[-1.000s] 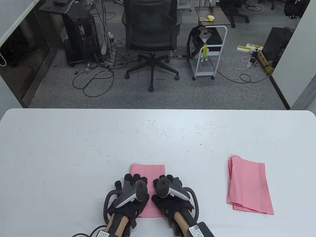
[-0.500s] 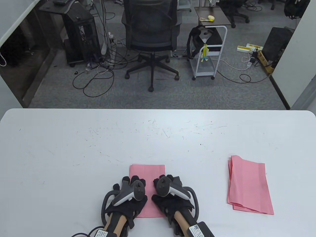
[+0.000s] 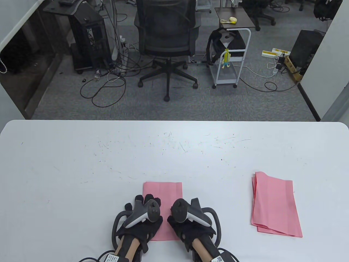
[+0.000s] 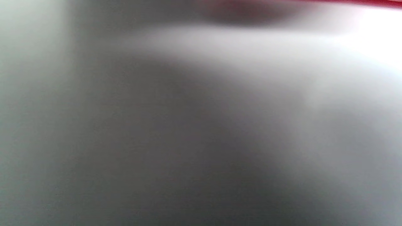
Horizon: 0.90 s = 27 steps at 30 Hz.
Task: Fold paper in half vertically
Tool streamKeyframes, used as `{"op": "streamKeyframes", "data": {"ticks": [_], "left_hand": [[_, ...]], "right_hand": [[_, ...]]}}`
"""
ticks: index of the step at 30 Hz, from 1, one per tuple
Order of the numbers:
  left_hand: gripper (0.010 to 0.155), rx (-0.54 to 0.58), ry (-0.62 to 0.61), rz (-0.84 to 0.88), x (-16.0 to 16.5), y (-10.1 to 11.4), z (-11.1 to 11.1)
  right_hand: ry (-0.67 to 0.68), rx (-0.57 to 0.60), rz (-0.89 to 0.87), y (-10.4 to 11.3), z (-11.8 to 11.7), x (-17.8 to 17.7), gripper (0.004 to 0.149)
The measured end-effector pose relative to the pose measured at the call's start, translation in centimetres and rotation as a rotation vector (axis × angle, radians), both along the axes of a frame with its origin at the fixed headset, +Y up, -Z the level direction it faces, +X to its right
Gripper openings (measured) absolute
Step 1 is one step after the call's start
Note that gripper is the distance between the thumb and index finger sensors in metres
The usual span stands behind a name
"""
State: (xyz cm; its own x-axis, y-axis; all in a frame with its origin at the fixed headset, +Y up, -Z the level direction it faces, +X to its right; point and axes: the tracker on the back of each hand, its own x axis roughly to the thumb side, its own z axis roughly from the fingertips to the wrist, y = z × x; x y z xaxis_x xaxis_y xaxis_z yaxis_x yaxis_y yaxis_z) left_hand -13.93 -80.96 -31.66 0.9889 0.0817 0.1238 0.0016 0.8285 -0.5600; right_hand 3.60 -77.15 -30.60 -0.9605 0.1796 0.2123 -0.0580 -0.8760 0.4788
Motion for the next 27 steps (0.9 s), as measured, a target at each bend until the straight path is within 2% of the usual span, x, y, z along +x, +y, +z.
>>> {"op": "streamKeyframes", "data": {"ticks": [13, 18, 27], "left_hand": [[0.074, -0.001, -0.006, 0.0, 0.0, 0.0, 0.0], [0.074, 0.0, -0.006, 0.001, 0.0, 0.0, 0.0], [0.074, 0.001, -0.007, -0.004, 0.0, 0.0, 0.1]], "right_hand": [[-0.046, -0.017, 0.018, -0.7, -0.8, -0.2, 0.06], [-0.114, -0.05, 0.056, -1.2, -2.7, -0.6, 0.061], [-0.196, -0.083, 0.065, -1.5, -7.4, -1.4, 0.063]]}}
